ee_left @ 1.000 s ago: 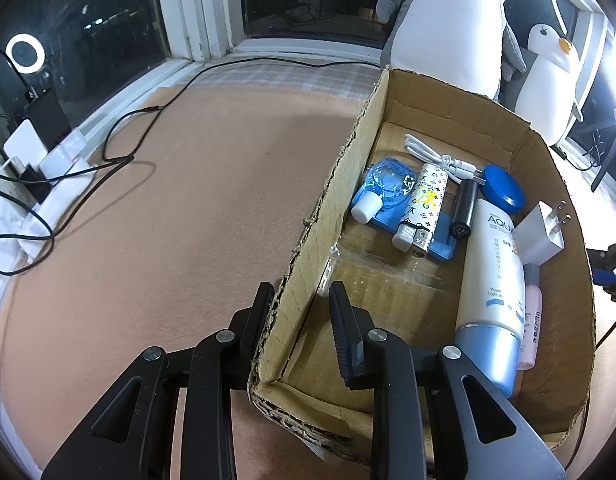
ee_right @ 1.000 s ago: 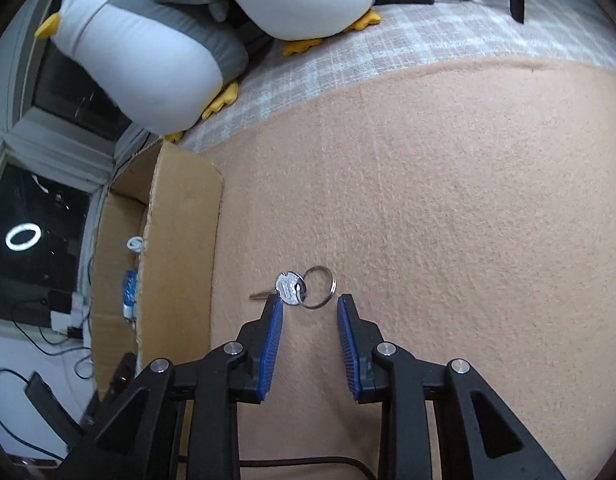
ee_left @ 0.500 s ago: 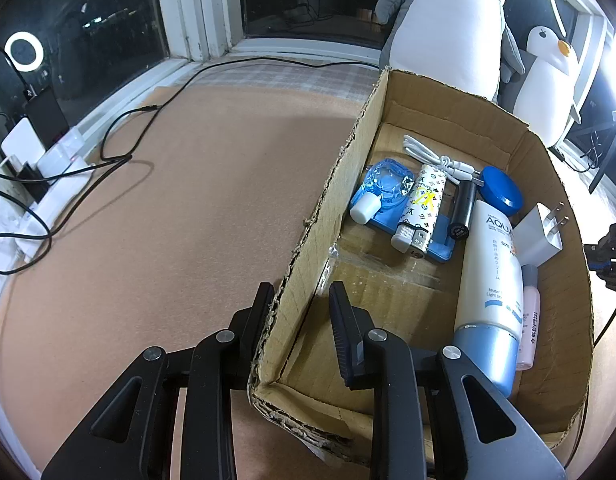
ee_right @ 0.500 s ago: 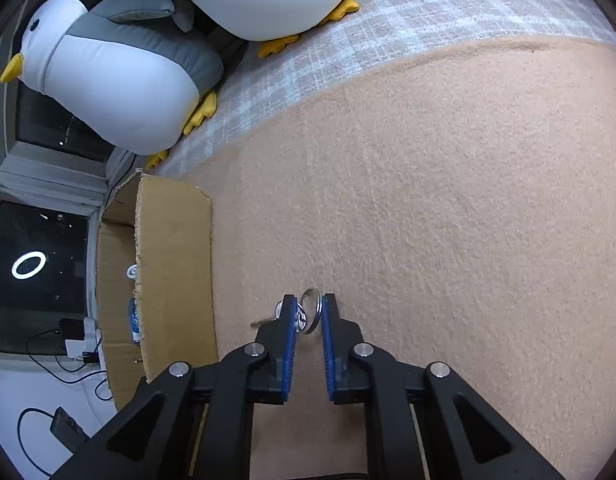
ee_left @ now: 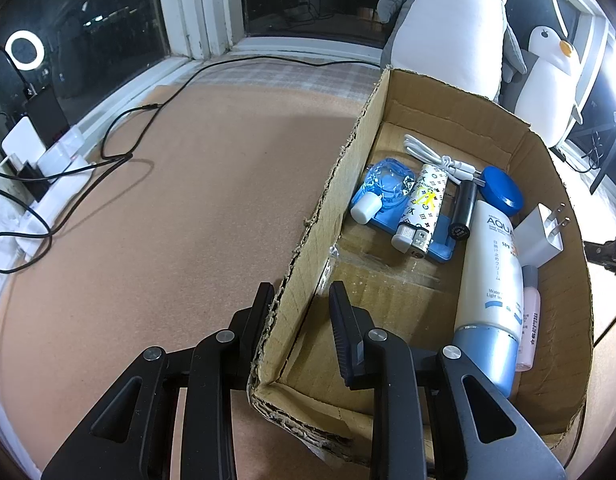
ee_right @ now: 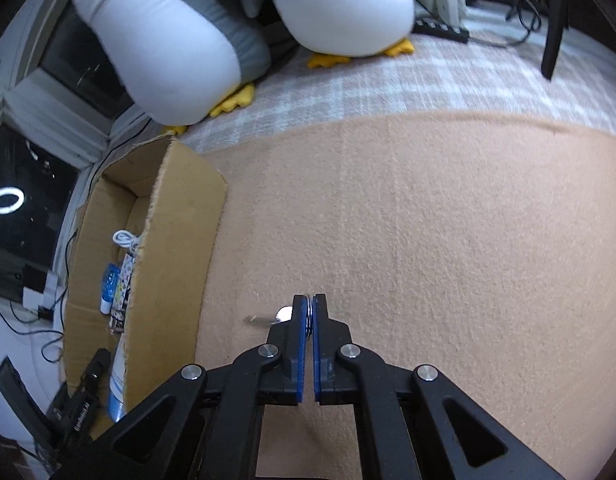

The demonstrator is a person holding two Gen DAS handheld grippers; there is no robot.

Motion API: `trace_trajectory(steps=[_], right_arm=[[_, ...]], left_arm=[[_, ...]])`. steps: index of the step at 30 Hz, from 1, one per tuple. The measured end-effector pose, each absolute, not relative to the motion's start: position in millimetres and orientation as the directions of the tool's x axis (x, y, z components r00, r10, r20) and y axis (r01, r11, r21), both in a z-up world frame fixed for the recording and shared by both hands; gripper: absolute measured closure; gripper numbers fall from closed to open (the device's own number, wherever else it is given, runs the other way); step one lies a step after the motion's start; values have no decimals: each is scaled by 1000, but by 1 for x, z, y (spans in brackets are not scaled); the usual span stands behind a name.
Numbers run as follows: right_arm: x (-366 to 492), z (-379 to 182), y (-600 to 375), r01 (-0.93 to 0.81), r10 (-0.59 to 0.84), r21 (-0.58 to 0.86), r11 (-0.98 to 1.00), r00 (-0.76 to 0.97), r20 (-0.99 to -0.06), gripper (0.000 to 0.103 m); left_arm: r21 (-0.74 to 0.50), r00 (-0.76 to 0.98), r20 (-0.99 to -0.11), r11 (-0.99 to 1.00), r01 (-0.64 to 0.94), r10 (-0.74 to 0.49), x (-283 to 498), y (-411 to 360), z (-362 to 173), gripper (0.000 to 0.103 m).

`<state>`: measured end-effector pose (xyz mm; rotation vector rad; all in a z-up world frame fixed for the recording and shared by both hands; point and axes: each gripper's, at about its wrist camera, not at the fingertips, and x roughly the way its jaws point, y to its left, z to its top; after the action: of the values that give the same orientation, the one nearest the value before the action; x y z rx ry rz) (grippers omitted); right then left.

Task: Organize rigid objects
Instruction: 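Carry the keys into the box and release them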

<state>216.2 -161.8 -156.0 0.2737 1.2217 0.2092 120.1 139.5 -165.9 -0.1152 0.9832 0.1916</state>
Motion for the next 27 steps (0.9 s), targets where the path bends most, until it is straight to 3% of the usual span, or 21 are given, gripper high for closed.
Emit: trace_trajectory(steps=[13,27], right_arm=[[193,-83,-116,-243,264,158,957,507,-821,101],[176,-49,-44,-453,398,154,878,512,-762,101]], left_arm=[[4,535,-836,976,-217,122,120,138,-165,77],[18,530,-837,975,-221,135,121,136,-164,77]])
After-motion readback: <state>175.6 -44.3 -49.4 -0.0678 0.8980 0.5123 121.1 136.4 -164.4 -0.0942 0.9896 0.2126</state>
